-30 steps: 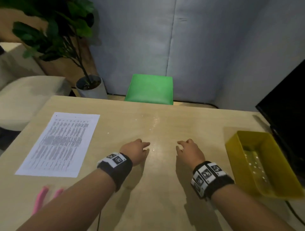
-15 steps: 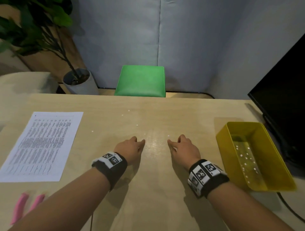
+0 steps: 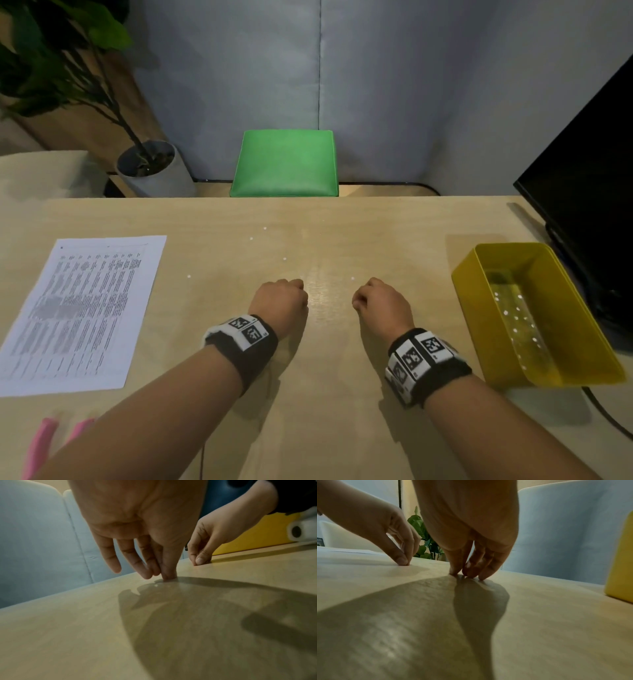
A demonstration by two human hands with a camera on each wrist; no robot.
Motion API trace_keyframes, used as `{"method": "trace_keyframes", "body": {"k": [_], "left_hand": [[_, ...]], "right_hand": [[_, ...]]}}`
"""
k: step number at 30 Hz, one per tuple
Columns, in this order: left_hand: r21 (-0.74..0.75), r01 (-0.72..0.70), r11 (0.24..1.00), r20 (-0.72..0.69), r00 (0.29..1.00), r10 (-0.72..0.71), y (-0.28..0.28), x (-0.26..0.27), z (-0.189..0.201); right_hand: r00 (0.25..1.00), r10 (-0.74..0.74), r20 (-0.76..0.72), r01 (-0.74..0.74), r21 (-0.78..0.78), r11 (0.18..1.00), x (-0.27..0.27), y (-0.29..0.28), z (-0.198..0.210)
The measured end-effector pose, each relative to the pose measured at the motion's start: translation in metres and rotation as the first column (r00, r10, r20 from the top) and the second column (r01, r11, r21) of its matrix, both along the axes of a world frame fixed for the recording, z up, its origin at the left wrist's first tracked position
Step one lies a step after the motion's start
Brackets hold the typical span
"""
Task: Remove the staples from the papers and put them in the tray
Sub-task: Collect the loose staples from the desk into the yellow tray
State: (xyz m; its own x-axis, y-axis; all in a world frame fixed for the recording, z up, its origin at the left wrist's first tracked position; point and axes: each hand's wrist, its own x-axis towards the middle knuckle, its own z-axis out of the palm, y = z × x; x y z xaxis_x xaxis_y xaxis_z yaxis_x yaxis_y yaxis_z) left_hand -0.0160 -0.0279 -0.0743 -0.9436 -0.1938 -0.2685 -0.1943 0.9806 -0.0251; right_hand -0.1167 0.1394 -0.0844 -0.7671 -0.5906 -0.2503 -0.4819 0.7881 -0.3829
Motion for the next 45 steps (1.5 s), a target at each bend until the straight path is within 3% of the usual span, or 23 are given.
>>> {"method": "trace_keyframes", "body": {"k": [3,7,10,15,20,25,32,38,45], "left_hand": [[-0.007,0.048,0.999,-0.005,0.999,-0.048,-0.002,-0.002,0.001],[0.134,-0.004,0.991,-0.06,0.998,0.013,-0.004,-0.008,0.01],[0.274,-0.02,0.961,-0.162,0.985,0.067,0.007,-0.024,0.036],[0.413,0.087,0.907,-0.322,0.945,0.056,0.057,-0.067,0.093],[0.501,0.236,0.833,-0.382,0.923,-0.032,0.132,-0.109,0.123],[0.542,0.299,0.785,-0.308,0.94,-0.146,0.195,-0.139,0.108],[0.431,0.324,0.842,-0.167,0.946,-0.278,0.233,-0.164,0.071],[0.246,0.396,0.885,-0.196,0.914,-0.355,0.235,-0.162,0.07],[0.174,0.386,0.906,-0.237,0.909,-0.342,0.228,-0.153,0.07]], "right_hand": [[0.999,-0.026,0.025,0.026,-0.003,1.0,-0.001,-0.002,0.002],[0.985,-0.122,0.122,0.133,-0.081,0.988,-0.006,0.003,0.013],[0.963,-0.212,0.164,0.241,-0.184,0.953,-0.017,0.015,0.033],[0.929,-0.362,0.069,0.366,-0.288,0.885,-0.047,0.06,0.085],[0.885,-0.465,0.032,0.459,-0.228,0.858,-0.068,0.133,0.117],[0.842,-0.539,0.007,0.536,-0.109,0.837,-0.073,0.187,0.114],[0.825,-0.558,0.092,0.562,-0.027,0.827,-0.075,0.215,0.087],[0.834,-0.527,0.162,0.528,0.036,0.848,-0.074,0.226,0.075],[0.839,-0.529,0.127,0.533,-0.003,0.846,-0.073,0.223,0.075]]}}
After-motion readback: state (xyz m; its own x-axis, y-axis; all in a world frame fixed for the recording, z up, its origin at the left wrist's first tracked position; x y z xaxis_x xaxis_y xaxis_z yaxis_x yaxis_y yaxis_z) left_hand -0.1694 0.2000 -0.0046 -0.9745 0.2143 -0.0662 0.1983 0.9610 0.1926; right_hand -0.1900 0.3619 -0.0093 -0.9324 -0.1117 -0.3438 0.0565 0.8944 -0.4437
